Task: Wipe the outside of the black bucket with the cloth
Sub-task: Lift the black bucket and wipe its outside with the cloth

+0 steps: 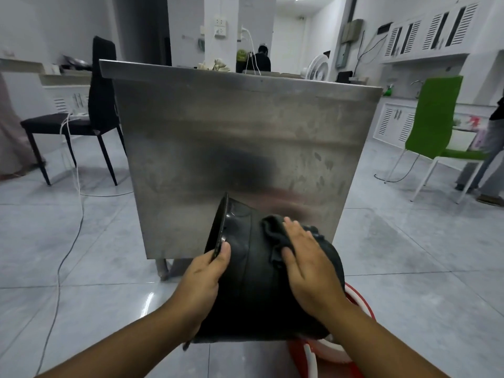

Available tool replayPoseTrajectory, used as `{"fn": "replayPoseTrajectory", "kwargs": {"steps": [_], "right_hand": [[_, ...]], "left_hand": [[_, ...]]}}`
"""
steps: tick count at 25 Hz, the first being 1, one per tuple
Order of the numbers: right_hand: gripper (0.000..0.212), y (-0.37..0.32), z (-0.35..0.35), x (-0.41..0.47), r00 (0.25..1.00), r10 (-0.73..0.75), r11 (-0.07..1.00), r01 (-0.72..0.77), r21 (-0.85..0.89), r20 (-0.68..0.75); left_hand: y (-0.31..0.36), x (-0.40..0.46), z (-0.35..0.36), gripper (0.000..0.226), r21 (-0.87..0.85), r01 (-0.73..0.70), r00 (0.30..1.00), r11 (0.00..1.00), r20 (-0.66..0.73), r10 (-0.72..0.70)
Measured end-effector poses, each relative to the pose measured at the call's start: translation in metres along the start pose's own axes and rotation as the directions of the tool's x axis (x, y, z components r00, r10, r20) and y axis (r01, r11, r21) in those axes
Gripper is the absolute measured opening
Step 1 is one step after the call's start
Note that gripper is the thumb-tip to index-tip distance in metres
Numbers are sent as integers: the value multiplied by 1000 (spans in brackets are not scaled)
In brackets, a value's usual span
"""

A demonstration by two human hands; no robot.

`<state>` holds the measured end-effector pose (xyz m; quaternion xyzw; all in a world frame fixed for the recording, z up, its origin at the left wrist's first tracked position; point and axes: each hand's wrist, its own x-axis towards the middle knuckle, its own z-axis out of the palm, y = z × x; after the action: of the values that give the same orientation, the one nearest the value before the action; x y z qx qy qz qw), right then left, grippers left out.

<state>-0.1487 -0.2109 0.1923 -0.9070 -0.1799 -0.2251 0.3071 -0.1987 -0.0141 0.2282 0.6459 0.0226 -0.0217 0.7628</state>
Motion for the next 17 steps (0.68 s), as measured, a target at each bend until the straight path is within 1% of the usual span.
{"fn": "replayPoseTrajectory", "kwargs": {"steps": [1,2,3,5,8,10,11,12,13,14,17], "right_hand": [[51,14,-3,-1,995,94,995,-94,20,-10],[50,25,-5,-3,990,139,990,-139,19,-17],[51,33,-6,-8,991,129,992,-129,0,-24],[55,36,0,-21,1000,26,999,-27,-40,-17],[58,17,18,-43,986,-134,981,146,-125,98],[61,-1,31,-50,952,-276,937,297,-185,132],[61,-9,33,-50,934,-332,917,352,-185,133],[59,-16,32,-46,926,-355,916,371,-154,126],[58,-21,30,-39,934,-342,930,352,-108,105],[57,-24,25,-30,953,-294,953,298,-56,79],[53,-10,10,-7,999,-20,997,18,80,28]], "left_hand": [[2,0,0,37,23,-11,1000,1000,-8,11],[2,0,-2,37,39,-15,999,999,-27,17],[4,0,-4,38,39,-15,999,999,-50,17],[6,4,-11,39,27,10,994,1000,-106,-7],[4,11,-20,43,-35,47,985,998,-162,-52],[2,10,-19,46,-11,62,987,998,-145,-63],[0,7,-16,45,17,53,991,998,-123,-50],[-2,4,-13,42,42,34,995,999,-98,-30],[-4,2,-10,38,49,11,998,999,-68,-8],[-6,0,-7,36,60,-4,999,998,-40,7],[-3,-3,0,36,71,-28,999,997,39,25]]}}
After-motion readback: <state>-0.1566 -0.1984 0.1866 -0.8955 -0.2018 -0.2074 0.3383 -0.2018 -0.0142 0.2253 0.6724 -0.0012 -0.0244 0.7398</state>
